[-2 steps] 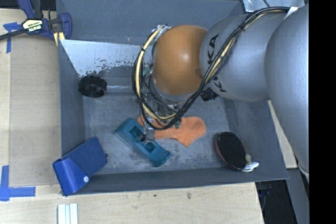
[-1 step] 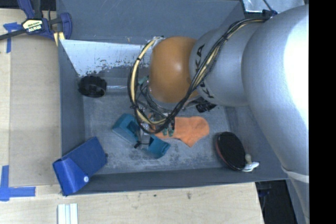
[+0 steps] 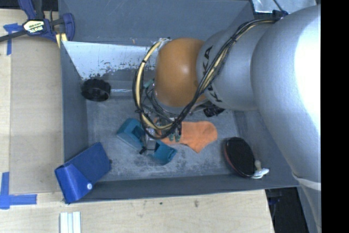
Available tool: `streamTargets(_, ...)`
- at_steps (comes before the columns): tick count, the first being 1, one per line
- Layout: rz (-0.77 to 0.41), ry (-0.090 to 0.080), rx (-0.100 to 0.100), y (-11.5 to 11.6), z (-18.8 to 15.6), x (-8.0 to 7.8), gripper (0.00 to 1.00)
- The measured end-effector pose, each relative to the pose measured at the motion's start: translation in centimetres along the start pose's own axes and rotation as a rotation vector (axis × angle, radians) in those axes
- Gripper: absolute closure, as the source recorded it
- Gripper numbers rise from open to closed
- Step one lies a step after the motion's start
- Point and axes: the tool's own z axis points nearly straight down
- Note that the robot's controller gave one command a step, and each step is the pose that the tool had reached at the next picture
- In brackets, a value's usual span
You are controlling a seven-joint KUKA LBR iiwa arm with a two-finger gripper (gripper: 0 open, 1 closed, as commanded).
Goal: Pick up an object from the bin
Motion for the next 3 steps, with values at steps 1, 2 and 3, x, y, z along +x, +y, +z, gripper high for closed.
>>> streamTargets(1,-0.001,0.0,0.0,0.0,-0.1,0.0,1.0)
streamTargets(2,-0.22,-0.035,-0.002,-0.4,-4.0,2.4,1.0)
streamTargets(3,-0.334,-0.029,0.001,-1.2,-9.1,0.9,1.0)
